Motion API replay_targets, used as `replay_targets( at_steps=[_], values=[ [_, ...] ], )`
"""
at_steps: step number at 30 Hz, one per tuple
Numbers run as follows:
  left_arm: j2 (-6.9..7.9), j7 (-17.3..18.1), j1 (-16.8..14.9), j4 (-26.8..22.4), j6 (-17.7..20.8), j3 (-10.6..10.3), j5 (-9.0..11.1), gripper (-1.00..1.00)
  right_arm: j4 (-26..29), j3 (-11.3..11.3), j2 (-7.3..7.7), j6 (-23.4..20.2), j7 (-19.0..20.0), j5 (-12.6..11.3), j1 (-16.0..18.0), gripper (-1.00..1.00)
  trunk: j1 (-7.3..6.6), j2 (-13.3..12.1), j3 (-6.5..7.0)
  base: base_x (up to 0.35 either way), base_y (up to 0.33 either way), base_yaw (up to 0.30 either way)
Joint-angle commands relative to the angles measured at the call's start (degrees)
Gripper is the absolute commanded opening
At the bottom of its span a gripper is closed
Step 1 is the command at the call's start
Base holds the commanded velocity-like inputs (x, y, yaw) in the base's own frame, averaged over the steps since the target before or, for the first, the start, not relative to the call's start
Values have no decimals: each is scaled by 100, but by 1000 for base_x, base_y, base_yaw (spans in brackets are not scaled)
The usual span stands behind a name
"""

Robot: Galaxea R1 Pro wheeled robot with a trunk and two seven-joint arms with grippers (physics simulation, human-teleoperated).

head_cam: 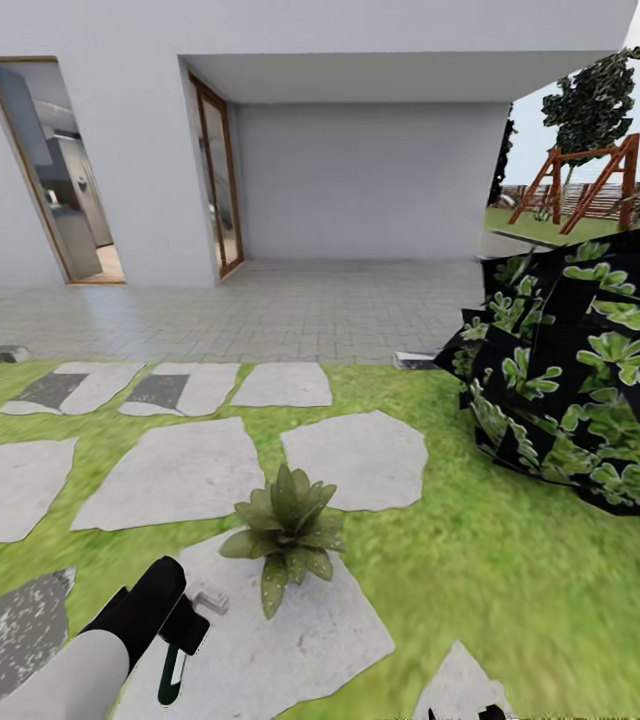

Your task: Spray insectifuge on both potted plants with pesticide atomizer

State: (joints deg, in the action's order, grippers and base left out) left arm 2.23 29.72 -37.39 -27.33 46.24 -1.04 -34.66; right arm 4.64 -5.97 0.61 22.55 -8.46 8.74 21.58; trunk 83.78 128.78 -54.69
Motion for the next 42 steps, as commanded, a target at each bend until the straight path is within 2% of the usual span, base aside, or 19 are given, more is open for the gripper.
replay_targets(
  at_steps=[1, 8, 19, 25, 28, 30, 33, 35, 37, 39, 42],
  values=[
    [4, 51, 0, -50, 8, -10, -50, -100, -7, -45, 1, 4, -59, 41, 5, 100, -1, 2, -5, 0, 302, -190],
    [-13, 55, 2, -166, 8, -13, -42, -100, -10, -48, 1, 4, -59, 40, 5, 100, -1, 2, -5, -18, 246, -266],
    [-47, 74, 2, -176, 3, -18, -35, -100, -16, -45, 2, 4, -59, 40, 5, 100, -1, 2, -5, -41, 41, -236],
    [4, 247, -87, -299, 80, -67, -67, -100, -16, -52, 1, 4, -59, 40, 5, 100, -1, 2, -5, 0, 0, -9],
    [25, 481, -111, -319, 91, -78, -94, -100, -16, -46, 7, 4, -59, 42, 5, 100, -1, 2, -5, 0, 0, 0],
    [157, 872, -293, -318, 125, -88, -194, -100, -16, -46, 8, 5, -59, 44, 5, 100, -1, 2, -5, 0, 0, 0],
    [284, 1288, -479, -302, 338, -91, -619, -100, -16, -45, 9, 5, -59, 48, 5, 100, -1, 2, -5, 0, 0, 0],
    [312, 1600, -516, -320, 406, -84, -955, -100, -16, -45, 9, 4, -59, 49, 5, 100, -1, 2, -5, 0, 0, 0],
    [317, 1837, -531, -333, 420, -85, -1084, -100, -16, -45, 9, 4, -59, 49, 5, 100, -1, 2, -5, 0, 0, 0],
    [315, 2021, -583, -338, 428, -89, -1305, -100, -16, -45, 9, 4, -59, 48, 5, 100, -1, 2, -5, 0, 0, 0],
    [299, 2064, -583, -339, 429, -89, -1402, -100, -16, -51, 9, 4, -59, 49, 5, 100, -1, 2, -5, 0, 0, -72]
  ],
)
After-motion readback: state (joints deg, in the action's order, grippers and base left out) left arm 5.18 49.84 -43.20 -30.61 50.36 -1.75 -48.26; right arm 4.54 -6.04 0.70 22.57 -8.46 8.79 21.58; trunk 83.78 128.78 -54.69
